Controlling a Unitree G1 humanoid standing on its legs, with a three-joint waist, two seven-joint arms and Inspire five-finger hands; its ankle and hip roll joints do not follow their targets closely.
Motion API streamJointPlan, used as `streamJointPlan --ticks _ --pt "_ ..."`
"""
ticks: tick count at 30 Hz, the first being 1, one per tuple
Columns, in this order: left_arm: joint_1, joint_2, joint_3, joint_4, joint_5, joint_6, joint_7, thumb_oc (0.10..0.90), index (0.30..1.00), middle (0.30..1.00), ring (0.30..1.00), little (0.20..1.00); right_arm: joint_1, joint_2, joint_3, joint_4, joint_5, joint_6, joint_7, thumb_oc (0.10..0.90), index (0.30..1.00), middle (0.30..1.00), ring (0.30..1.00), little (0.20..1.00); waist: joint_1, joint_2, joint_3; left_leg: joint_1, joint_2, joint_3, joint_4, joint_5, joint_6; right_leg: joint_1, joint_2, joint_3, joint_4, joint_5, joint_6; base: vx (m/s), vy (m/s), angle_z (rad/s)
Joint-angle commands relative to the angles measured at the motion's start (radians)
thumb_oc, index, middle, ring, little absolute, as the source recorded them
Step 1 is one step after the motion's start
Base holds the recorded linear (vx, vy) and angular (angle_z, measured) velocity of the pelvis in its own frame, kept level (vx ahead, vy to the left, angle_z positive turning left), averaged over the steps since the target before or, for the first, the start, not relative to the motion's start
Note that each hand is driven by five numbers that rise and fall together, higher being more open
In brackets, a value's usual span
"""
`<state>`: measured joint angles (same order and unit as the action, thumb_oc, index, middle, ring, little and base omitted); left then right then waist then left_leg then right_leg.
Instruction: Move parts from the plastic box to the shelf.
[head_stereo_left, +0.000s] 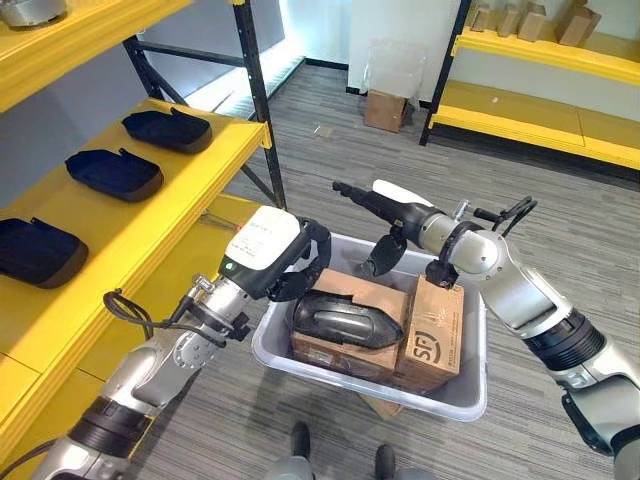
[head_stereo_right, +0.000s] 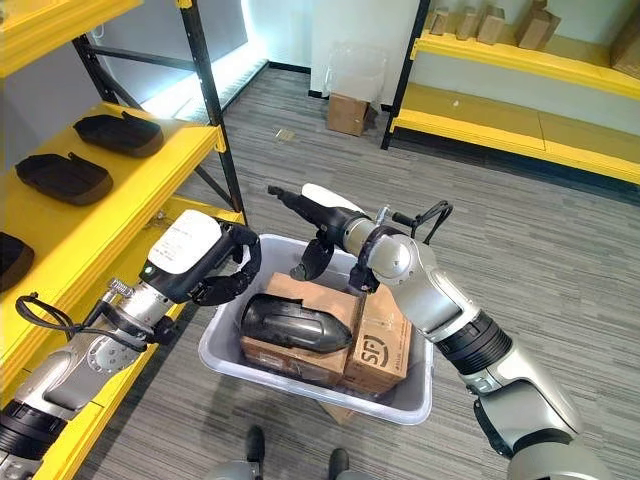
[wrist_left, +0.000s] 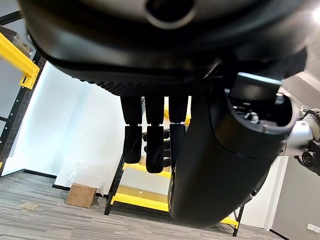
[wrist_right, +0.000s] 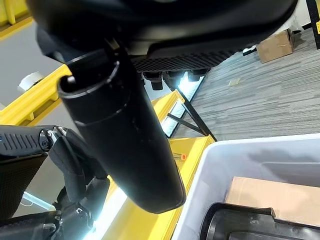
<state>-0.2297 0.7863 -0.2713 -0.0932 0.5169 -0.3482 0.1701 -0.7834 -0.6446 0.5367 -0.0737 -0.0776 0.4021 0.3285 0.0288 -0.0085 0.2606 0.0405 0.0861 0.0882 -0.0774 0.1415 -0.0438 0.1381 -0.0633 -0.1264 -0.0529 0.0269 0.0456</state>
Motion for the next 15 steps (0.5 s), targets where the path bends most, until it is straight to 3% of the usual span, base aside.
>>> streamJointPlan --ticks 1,11,15 --pt "-0.017 -0.053 0.039 -0.042 -0.051 -0.014 0.067 0.900 1.000 1.000 1.000 1.000 -0.029 0.002 -0.073 -0.069 -0.050 -0.045 -0.049 0.900 1.000 1.000 1.000 1.000 0.006 -0.022 -0.131 0.025 0.043 -0.040 -0.007 -0.076 -0.020 -0.051 -0.027 -0.009 0.122 -0.059 0.020 -0.01 0.005 -0.07" --pt "-0.004 -0.062 0.050 -0.027 -0.046 0.003 0.076 0.900 1.000 1.000 1.000 1.000 -0.006 0.008 -0.077 -0.068 -0.068 -0.038 -0.036 0.900 1.000 1.000 1.000 1.000 0.001 -0.021 -0.132 0.025 0.041 -0.036 -0.010 -0.079 -0.019 -0.053 -0.028 0.000 0.110 -0.052 0.023 -0.01 0.003 -0.02" --pt "-0.002 -0.070 0.056 -0.029 -0.050 0.006 0.066 0.900 1.000 1.000 1.000 1.000 0.001 0.016 -0.078 -0.061 -0.077 -0.003 -0.028 0.900 1.000 1.000 1.000 1.000 0.002 -0.022 -0.134 0.023 0.040 -0.037 -0.010 -0.079 -0.019 -0.054 -0.030 0.001 0.105 -0.046 0.026 -0.02 -0.001 0.00"
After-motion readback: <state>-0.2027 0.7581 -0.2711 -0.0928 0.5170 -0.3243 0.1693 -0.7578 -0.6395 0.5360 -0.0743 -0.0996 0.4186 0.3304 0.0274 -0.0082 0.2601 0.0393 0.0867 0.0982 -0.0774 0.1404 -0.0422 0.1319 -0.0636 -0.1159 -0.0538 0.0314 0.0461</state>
